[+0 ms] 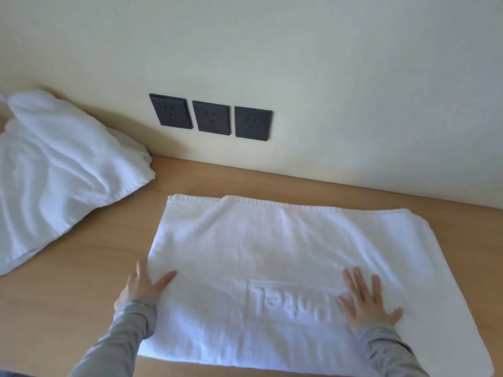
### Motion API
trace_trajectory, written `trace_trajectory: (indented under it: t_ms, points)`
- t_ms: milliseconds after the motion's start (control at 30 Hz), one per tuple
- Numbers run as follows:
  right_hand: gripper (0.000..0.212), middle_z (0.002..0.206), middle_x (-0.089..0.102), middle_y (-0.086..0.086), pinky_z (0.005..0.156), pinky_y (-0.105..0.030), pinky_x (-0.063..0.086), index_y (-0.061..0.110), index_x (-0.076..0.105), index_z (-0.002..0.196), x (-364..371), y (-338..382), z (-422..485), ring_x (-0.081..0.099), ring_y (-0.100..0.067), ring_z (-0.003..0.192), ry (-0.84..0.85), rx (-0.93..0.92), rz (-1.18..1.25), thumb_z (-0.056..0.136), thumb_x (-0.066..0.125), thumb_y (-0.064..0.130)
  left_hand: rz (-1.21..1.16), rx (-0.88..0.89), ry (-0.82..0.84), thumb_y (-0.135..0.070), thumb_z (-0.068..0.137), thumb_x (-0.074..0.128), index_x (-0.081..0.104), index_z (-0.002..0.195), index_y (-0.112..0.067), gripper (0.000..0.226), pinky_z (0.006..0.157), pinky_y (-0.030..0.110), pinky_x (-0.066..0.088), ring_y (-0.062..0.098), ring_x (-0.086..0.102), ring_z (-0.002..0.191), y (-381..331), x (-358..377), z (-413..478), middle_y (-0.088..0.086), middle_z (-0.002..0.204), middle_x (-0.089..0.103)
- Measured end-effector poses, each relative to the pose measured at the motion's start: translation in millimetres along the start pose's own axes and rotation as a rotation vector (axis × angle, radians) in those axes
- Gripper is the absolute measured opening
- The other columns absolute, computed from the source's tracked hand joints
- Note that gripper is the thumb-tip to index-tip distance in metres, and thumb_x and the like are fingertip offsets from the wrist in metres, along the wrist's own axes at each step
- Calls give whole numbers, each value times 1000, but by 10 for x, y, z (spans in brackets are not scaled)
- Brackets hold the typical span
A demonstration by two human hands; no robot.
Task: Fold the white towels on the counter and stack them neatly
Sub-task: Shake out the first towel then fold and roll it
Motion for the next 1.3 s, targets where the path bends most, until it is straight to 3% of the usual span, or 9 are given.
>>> trace_trajectory:
  t_ms: [200,367,500,733,1033,1100,1167,1233,1300]
  points:
    - [62,157,-15,9,113,-55,14,38,-6,147,-218,484,-2,-10,-14,145,-122,132,75,96,24,54,-191,37,14,-66,69,64,35,133,-21,84,92,44,43,36,50,113,-51,-129,204,11,126,49]
    - [53,157,3,10,116,-46,7,32,10,148,-495,1645,55,-4,-11,146,-212,-143,91,99,31,37,-334,95,131,-54,78,65,33,139,-15,79,96,37,40,27,50,105,-603,-347,768,5,110,54]
    - [53,157,2,12,116,-45,6,31,9,148,-508,2485,156,-4,-11,146,-149,-348,17,99,30,33,-364,151,227,-44,76,73,36,134,-15,75,88,31,41,24,51,104,-1024,-365,1133,5,116,53]
    - [55,157,-8,14,114,-51,4,34,5,149,-240,3024,334,-11,-11,145,-111,-437,-94,98,27,30,-331,329,113,-21,78,72,51,86,-20,23,70,25,39,16,53,75,-1054,-397,1376,-9,77,55]
    - [55,157,-10,11,114,-50,1,34,2,149,-115,3064,345,-12,-13,145,-181,-405,-111,98,24,30,-263,440,-1,-24,76,77,63,89,-9,24,86,26,41,19,47,92,-1162,-403,1518,0,95,49]
    - [53,157,14,4,111,-54,12,29,26,146,-212,3138,294,10,-18,146,-239,-402,-60,95,39,29,-332,414,37,-21,76,76,59,74,-16,18,72,16,41,16,51,79,-1190,-426,1514,-3,81,53]
    - [39,125,59,-9,90,-58,41,20,64,114,-408,3269,264,56,-29,117,-434,-449,14,75,71,19,-412,381,71,-18,77,75,53,67,-25,25,60,6,35,7,51,67,-1178,-439,1483,-10,70,55]
    - [26,93,68,-6,66,-46,50,14,71,90,-577,3433,283,66,-31,86,-569,-520,145,65,78,6,-479,373,76,-16,75,76,54,66,-30,27,59,5,35,3,50,64,-1159,-462,1448,-12,67,56]
    - [21,91,68,-8,65,-41,46,8,70,90,-762,3691,314,63,-33,84,-576,-628,267,71,73,1,-527,388,77,-17,73,77,57,66,-32,26,60,7,36,1,51,63,-1152,-493,1401,-15,67,57]
Point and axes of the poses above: each hand's wrist, its own z-axis towards the middle knuckle, its own x-axis out of the palm, y = z × x, the point moved 2 cm from there along z, towards the middle knuckle
